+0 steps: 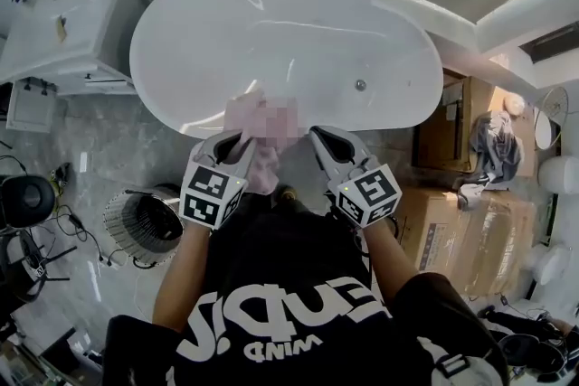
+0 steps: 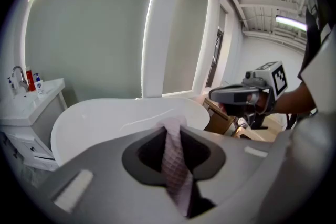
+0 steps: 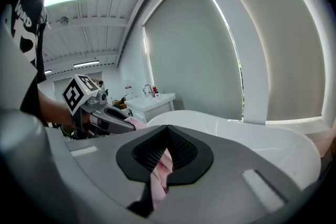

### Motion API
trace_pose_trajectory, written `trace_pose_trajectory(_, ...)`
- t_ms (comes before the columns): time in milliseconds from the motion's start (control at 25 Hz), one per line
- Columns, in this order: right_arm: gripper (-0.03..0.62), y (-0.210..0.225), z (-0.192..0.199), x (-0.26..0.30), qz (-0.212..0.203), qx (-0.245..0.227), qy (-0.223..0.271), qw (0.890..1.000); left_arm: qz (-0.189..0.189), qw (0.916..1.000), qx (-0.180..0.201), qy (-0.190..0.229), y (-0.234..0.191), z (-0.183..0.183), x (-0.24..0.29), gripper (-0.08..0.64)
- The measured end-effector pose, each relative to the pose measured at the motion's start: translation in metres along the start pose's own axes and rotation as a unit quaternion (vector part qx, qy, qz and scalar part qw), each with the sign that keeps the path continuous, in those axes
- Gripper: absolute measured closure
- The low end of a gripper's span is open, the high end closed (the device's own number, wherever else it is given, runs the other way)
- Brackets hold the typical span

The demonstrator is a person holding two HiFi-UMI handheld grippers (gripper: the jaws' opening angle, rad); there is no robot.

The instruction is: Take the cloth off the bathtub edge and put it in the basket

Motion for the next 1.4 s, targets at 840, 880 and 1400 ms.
trace_pose_trajectory(840,0.588,-0.062,0.001,0.048,-0.185,-0.046,-0.021,0.981,-0.181,0.977,-0.077,0.082,-0.003,0.005,-0.103,0.511)
trace_pose_trajectory(880,0.588,-0.068,0.002,0.053,-0.197,-0.047,-0.024,0.979,-0.193,0.974,-0.083,0.084,-0.006,0.008,-0.112,0.511)
trace_pose_trajectory(1400,0.588,-0.205,0.005,0.123,-0.335,-0.081,-0.043,0.938,-0.33,0.9293,-0.124,0.11,-0.04,0.057,-0.253,0.511)
Point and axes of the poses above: the fingertips, and each gripper's own axes: x forward along the fingers, y to its right, z out of its underside, the point moved 3 cm from there along -x, backward along the fingers, and after that the axes turned 4 degrees about y, right-handed, at the moved point
